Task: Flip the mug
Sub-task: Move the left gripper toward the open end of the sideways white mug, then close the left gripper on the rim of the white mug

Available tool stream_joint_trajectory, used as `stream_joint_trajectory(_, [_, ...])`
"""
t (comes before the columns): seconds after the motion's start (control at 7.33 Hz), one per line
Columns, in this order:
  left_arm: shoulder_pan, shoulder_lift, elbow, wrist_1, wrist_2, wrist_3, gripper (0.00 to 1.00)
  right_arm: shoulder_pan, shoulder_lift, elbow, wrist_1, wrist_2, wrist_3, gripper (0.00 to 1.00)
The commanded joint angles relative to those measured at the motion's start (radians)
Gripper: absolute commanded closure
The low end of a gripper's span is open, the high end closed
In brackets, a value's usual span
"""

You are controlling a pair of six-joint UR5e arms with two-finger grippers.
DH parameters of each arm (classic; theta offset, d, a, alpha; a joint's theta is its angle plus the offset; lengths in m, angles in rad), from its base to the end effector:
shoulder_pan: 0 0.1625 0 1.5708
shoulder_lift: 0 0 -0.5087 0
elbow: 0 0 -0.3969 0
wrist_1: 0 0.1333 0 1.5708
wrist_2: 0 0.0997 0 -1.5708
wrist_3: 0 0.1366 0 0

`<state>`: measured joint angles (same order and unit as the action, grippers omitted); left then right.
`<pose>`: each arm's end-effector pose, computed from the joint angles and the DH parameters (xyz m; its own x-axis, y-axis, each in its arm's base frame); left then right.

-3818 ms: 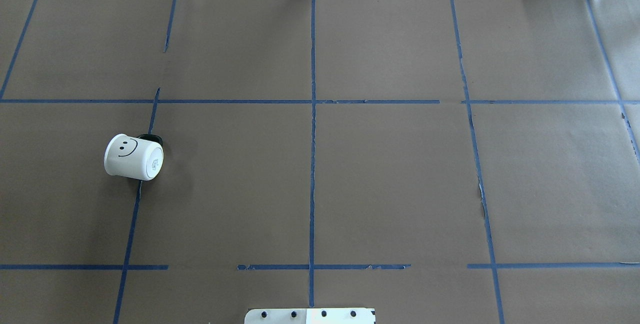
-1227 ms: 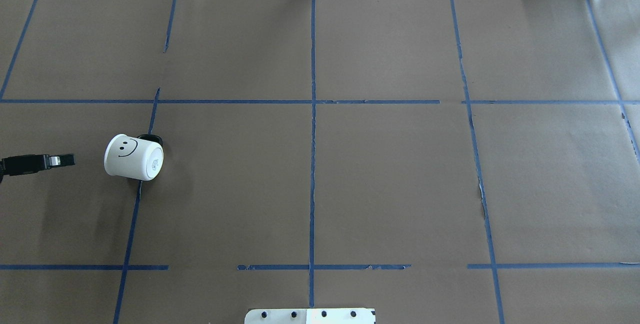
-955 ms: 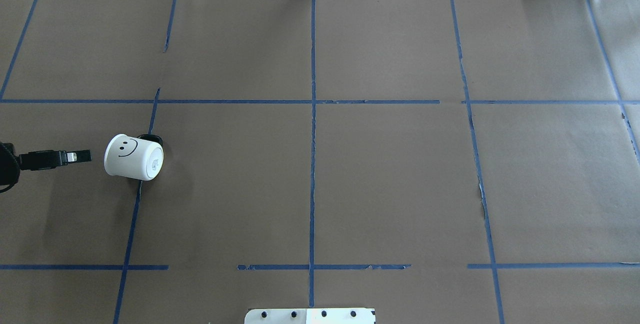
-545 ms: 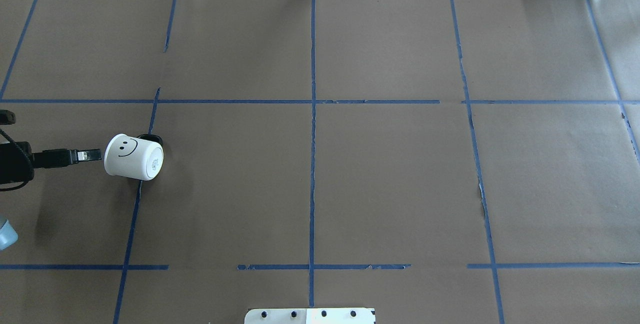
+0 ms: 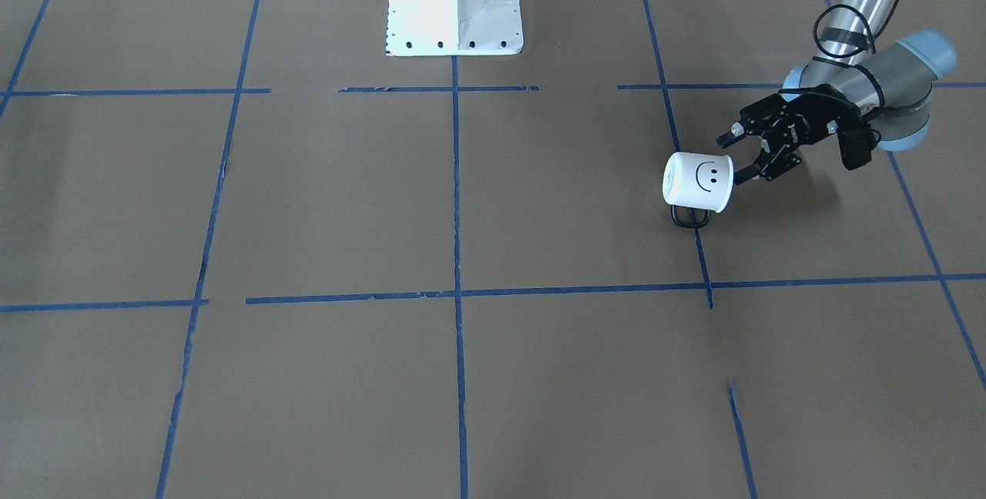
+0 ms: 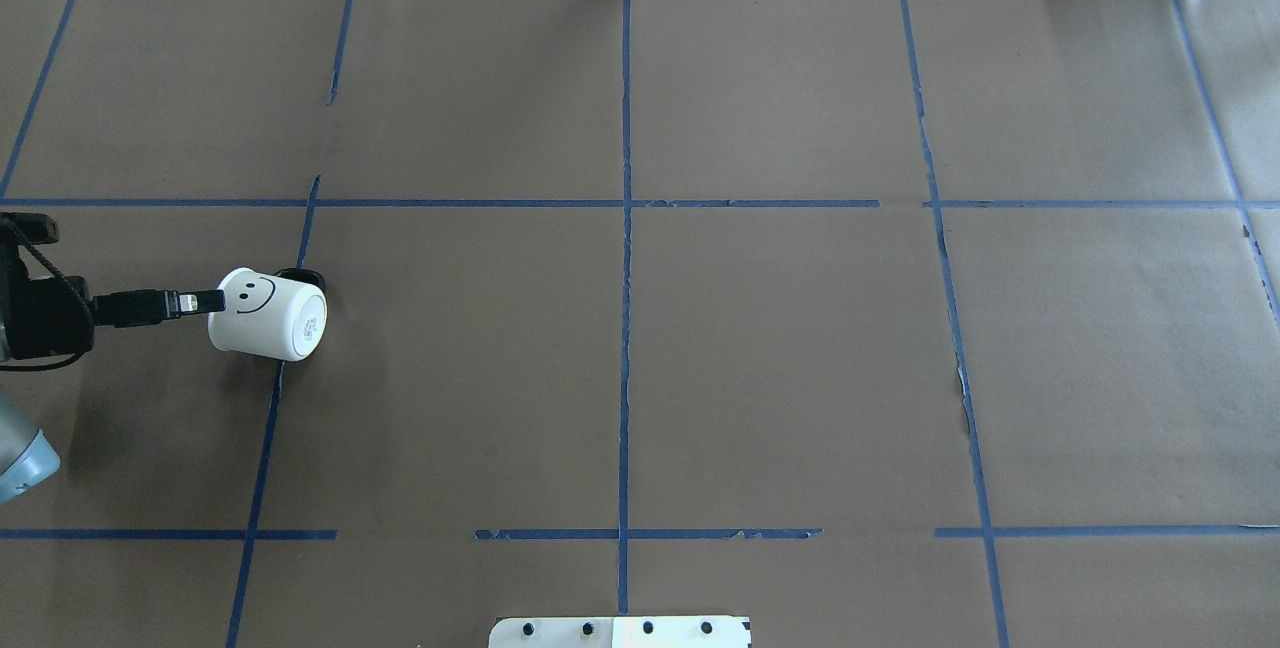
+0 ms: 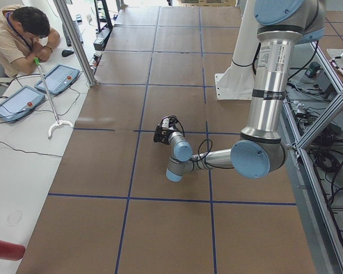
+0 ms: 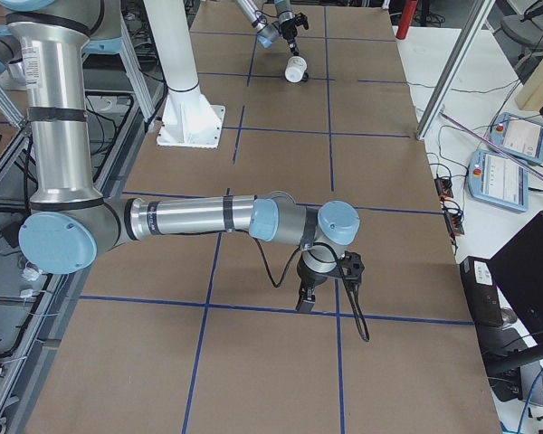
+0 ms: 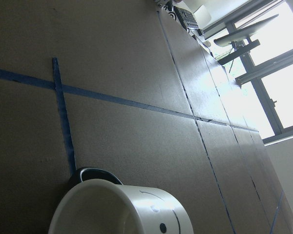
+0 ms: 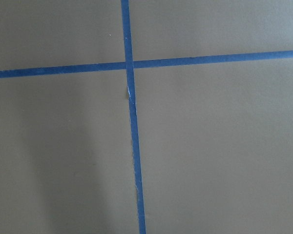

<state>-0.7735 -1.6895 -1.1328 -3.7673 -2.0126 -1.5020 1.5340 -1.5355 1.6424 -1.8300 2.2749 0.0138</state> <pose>0.3231 -0.4202 0.6599 -0.1919 0.2743 -0.9423 0.3539 0.9149 0.1942 0.0266 -0.4967 0.7466 0.7657 0.0837 0.6377 0.0258 0.9867 -0.1605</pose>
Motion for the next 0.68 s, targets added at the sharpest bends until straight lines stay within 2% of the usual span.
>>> stream_joint_trajectory(0.0, [0.000, -0.030, 0.002, 0.000, 0.000, -0.049, 0.07, 0.000, 0.000, 0.001, 0.000, 0.000, 0.000, 0.00])
stream_joint_trajectory(0.27, [0.008, -0.030, 0.002, 0.000, -0.009, -0.053, 0.28, 0.000, 0.000, 0.001, 0.000, 0.000, 0.000, 0.00])
stream_joint_trajectory(0.41, [0.019, -0.035, 0.001, 0.001, -0.033, -0.079, 0.54, 0.000, 0.000, 0.001, 0.000, 0.000, 0.000, 0.00])
stream_joint_trajectory(0.55, [0.020, -0.054, 0.001, 0.000, -0.043, -0.113, 0.93, 0.000, 0.000, 0.001, 0.000, 0.000, 0.000, 0.00])
